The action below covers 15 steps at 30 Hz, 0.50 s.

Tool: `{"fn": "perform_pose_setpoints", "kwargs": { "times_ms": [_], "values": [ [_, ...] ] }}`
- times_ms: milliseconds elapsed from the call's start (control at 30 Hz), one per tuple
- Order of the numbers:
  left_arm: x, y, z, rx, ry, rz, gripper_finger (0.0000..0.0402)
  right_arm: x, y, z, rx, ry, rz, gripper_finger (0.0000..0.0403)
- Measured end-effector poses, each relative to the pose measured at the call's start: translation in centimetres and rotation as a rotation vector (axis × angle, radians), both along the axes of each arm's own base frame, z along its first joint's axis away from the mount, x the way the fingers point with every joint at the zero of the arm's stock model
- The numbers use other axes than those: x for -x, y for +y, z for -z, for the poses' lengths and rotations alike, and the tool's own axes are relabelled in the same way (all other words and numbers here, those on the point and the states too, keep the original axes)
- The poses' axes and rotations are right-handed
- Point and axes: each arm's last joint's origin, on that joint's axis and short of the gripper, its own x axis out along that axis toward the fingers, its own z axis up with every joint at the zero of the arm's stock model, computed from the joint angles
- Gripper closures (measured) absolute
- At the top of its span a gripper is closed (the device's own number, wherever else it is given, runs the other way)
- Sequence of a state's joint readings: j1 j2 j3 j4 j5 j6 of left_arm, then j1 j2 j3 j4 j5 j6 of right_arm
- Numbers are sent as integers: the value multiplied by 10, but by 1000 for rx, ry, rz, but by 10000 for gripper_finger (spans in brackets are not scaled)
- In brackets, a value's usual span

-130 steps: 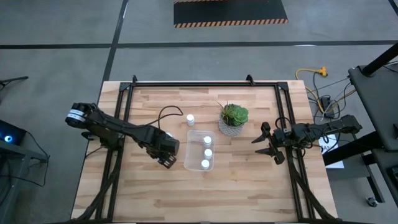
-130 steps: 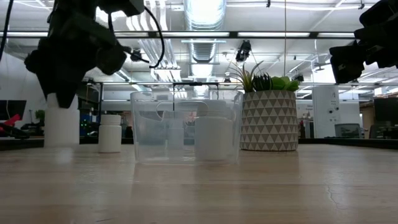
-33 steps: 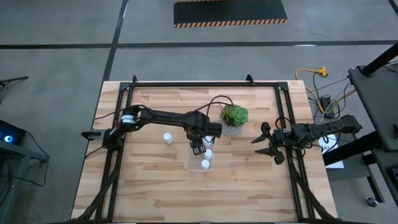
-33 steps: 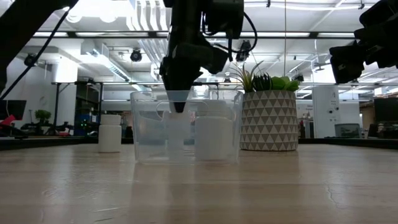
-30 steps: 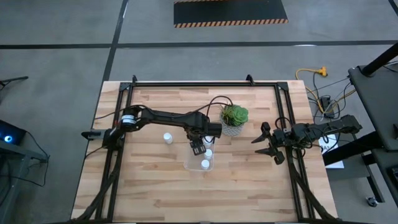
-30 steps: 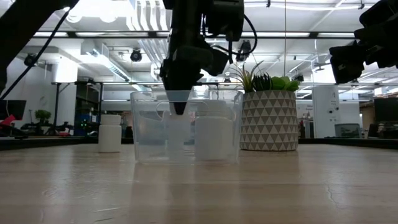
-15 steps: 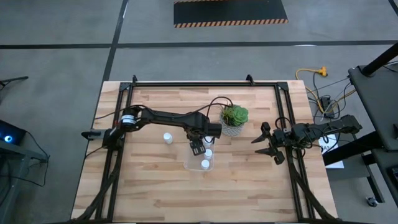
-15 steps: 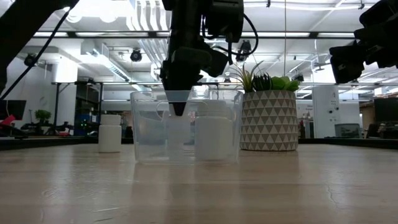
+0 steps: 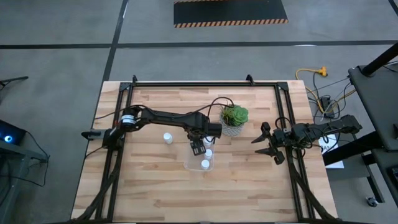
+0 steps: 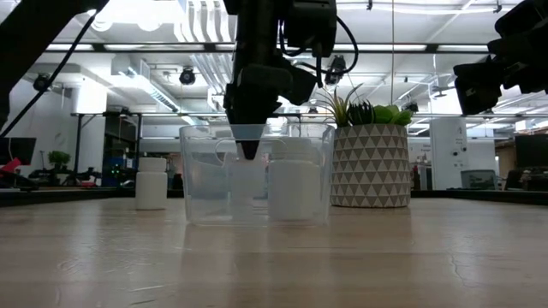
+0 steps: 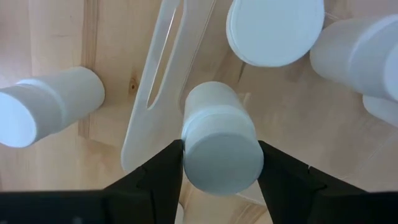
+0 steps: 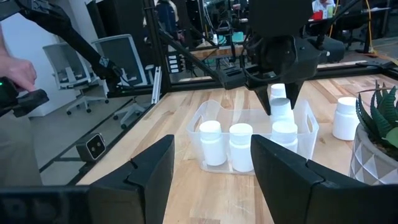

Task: Pick and place pill bottles into a basket
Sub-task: Put the white medicine bottle into the transparent bin

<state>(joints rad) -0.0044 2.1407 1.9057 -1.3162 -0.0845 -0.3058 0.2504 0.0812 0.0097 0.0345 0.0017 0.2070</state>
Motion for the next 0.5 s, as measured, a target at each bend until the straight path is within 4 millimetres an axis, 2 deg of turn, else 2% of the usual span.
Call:
{"fn": "perform_pose_setpoints", "kwargs": {
  "times_ms": [500],
  "values": [
    [0,0,0,0,2,24,226,0,0,0,0,0,0,202]
  ]
}}
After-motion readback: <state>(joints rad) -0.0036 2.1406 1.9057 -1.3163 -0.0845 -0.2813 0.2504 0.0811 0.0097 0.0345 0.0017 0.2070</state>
